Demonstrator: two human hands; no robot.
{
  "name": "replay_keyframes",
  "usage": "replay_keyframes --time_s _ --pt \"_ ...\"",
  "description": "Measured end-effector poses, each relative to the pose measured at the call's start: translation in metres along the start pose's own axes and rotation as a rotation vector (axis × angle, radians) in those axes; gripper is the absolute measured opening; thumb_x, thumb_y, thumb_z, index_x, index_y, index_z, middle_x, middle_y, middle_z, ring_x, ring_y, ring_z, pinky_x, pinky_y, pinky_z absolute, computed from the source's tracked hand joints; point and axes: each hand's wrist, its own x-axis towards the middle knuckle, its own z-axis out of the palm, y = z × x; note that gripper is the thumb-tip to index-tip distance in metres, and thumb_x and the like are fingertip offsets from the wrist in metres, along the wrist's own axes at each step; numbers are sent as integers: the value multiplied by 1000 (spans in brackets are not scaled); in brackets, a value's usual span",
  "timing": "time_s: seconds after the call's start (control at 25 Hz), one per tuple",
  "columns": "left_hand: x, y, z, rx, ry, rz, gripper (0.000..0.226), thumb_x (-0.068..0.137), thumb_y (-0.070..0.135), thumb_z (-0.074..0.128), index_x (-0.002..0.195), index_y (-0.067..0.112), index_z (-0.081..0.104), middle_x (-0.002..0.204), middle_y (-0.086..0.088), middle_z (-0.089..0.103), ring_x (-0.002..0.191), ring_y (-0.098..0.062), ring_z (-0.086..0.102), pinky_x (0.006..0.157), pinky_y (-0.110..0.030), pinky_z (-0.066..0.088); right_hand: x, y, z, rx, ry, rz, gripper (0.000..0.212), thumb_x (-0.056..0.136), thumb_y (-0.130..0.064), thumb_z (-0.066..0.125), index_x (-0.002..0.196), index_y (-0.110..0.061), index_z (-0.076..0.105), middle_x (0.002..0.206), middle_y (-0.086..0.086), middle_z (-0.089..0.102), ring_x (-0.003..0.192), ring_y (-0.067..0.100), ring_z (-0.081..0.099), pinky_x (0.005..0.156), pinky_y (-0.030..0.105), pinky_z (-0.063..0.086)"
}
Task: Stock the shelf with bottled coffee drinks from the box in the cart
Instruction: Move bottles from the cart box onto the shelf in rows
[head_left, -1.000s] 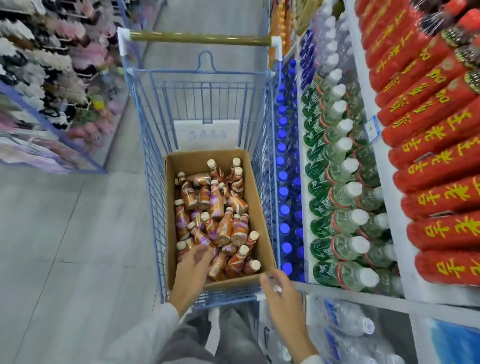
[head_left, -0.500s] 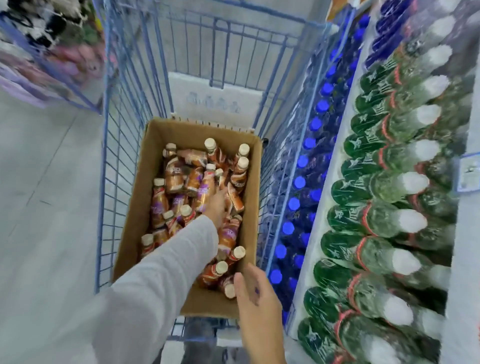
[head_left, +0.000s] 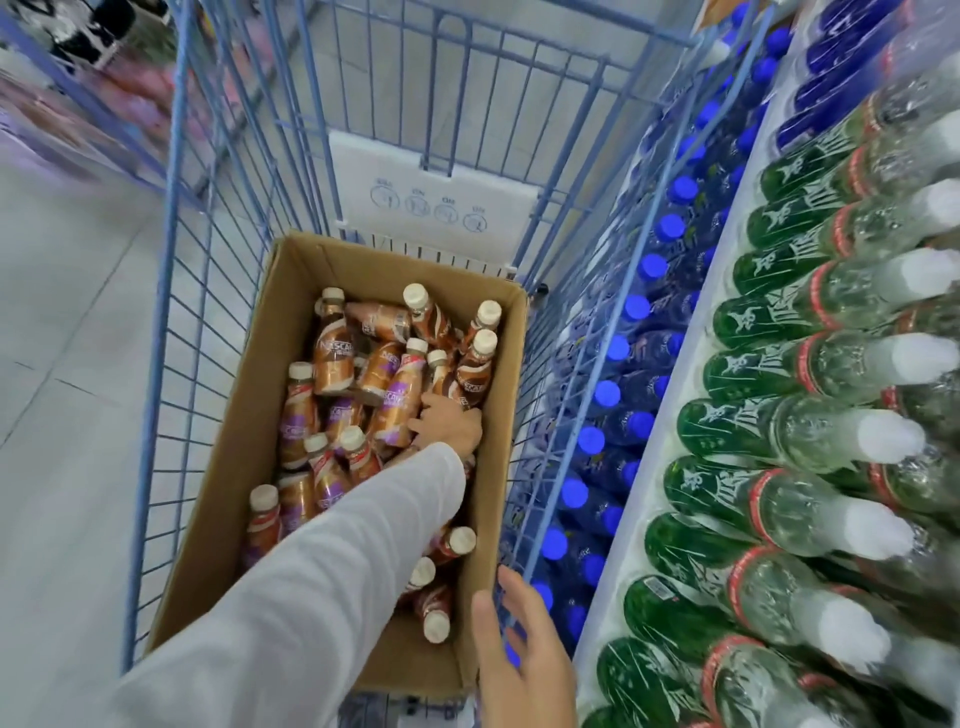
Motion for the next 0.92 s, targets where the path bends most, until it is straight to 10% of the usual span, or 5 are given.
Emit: replay_keyframes --time_s 0.24,0.4,0.68,0.92 --pt "-33 -36 -62 -557 -231 13 67 88 27 78 145 6 49 114 -12 76 92 -26 76 65 -30 62 17 -36 7 -55 -163 -128 23 96 -46 63 117 -51 56 125 -27 61 120 -2 56 106 26 44" --pt "-76 -76 -128 -639 -200 38 67 72 51 86 130 35 56 110 7 77 98 -18 76 83 -41 64 70 -72 39 -139 -191 -270 39 99 -48 57 136 -33 57 138 -13 60 128 6 54 112 38 44" --pt "-142 -116 -212 -763 -134 118 59 83 31 82 136 30 57 122 -5 75 109 -30 74 89 -48 60 181 -130 143 -262 -167 -324 39 95 -39 63 125 -15 56 125 7 64 112 26 61 92 36 47" --pt "-155 -144 -238 -803 -46 57 68 61 17 83 128 21 66 112 -10 78 103 -35 75 88 -46 57 251 -147 205 -326 -42 -251 89 94 -32 70 158 0 16 161 19 29 148 36 31 121 44 29"
